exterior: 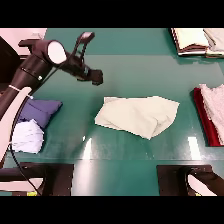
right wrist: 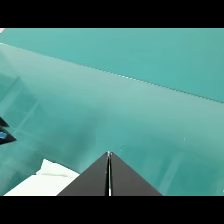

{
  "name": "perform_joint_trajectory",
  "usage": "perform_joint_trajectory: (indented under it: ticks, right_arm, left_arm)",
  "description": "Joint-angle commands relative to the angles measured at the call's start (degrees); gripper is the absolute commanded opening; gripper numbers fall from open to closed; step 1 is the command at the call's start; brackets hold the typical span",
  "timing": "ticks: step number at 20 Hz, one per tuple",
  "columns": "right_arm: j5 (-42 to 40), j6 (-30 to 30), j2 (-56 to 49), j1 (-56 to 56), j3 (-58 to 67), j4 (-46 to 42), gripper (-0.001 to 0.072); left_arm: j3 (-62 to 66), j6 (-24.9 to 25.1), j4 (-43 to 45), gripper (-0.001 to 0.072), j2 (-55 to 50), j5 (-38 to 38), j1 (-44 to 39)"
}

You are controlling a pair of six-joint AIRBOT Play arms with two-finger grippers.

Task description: Fold the shirts.

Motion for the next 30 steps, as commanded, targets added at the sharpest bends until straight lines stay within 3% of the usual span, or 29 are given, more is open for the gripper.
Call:
perform_joint_trajectory:
  ticks: [1, 5, 13, 15, 16, 21, 24, 27, 28, 30]
  right_arm:
    - [0.11, 0.02, -0.11, 0.00, 0.04, 0.04, 0.0012]
    - [0.24, 0.02, -0.44, 0.00, 0.04, 0.11, 0.0012]
    - [3.23, 0.02, -0.46, 0.00, 0.04, 0.04, 0.0012]
    - [3.23, 0.02, -0.46, 0.00, 0.04, 0.04, 0.0013]
    - [3.26, 0.02, -0.46, 0.00, 0.04, 0.04, 0.0013]
    - [8.55, 0.09, 0.57, -0.13, -3.15, -4.68, 0.0013]
    - [8.96, 0.15, 4.02, -4.57, -15.21, -4.39, 0.0013]
    - [8.96, 0.72, 5.33, -12.20, -29.70, -4.02, 0.0013]
    - [8.72, 0.70, 4.79, -14.51, -34.12, -3.28, 0.0029]
    - [7.17, 0.52, 1.64, -17.79, -41.92, 0.22, 0.0450]
  left_arm:
    - [-11.28, 0.15, -9.09, 0.0544, -2.64, 7.39, 4.94]
    - [-14.10, 4.44, -14.86, 0.0544, -9.22, 9.79, 2.78]
    - [-14.10, 4.24, -18.18, 0.0538, -11.67, 20.20, -1.07]
    - [-14.10, 4.26, -18.18, 0.0141, -11.67, 20.37, -1.05]
    - [-14.08, 4.24, -18.18, 0.0033, -11.67, 20.76, -1.05]
    - [-8.48, 4.31, -14.53, 0.0027, -8.57, 12.20, 4.35]
    - [-6.40, 4.48, -10.60, 0.0027, -0.83, 11.76, 8.90]
    - [-6.34, 8.07, -9.31, 0.0028, 5.31, 11.34, 10.80]
    - [-6.34, 8.48, -8.37, 0.0028, 6.40, 10.95, 10.80]
    - [-6.34, 8.44, -8.00, 0.0028, 6.80, 9.66, 10.80]
